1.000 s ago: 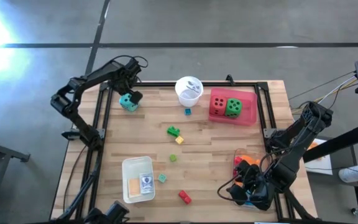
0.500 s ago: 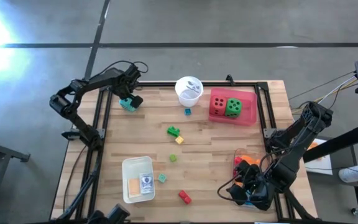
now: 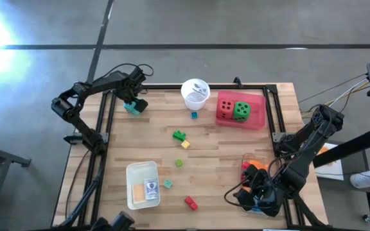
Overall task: Pick & Place Toys
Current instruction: Put the blue dice into the red bin
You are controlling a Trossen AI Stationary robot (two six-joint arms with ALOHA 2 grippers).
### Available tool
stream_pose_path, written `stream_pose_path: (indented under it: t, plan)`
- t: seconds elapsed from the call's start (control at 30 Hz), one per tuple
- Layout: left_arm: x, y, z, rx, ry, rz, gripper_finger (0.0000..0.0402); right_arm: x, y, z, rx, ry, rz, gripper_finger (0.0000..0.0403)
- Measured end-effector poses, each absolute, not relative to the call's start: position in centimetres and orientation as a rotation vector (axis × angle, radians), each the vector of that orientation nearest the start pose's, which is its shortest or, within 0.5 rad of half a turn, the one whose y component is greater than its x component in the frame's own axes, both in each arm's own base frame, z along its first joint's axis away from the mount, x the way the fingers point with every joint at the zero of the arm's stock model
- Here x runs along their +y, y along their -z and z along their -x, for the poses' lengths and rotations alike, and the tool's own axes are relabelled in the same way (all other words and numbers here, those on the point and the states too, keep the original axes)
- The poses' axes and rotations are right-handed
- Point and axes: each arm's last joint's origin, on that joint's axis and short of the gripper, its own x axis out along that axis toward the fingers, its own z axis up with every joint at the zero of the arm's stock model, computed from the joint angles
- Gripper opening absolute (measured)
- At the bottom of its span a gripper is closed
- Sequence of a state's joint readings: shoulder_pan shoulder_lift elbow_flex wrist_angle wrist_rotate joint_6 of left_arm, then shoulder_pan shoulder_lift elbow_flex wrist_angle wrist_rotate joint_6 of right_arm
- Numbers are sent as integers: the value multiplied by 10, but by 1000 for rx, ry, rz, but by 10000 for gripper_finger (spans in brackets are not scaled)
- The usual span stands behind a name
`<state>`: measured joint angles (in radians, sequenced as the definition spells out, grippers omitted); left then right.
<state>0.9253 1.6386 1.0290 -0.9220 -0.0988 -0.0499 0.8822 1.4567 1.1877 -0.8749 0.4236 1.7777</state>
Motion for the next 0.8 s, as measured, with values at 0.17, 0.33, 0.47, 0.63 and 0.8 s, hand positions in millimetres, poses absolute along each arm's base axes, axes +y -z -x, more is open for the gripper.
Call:
stream_pose_path:
  t: [0.17, 0.33, 0.47, 0.63, 0.8]
  plan:
    - [222, -181, -164, 1437, -861, 696, 328, 209, -273, -190, 897, 461, -941, 333]
    - [211, -192, -160, 1390, -811, 788, 328, 209, -277, -197, 767, 433, -906, 333]
    - [202, -217, -157, 1237, -754, 832, 327, 204, -282, -204, 642, 440, -867, 333]
    - [182, -252, -156, 988, -600, 947, 324, 187, -289, -220, 443, 536, -927, 333]
    - [157, -289, -163, 720, -414, 989, 324, 169, -299, -247, 304, 543, -940, 333]
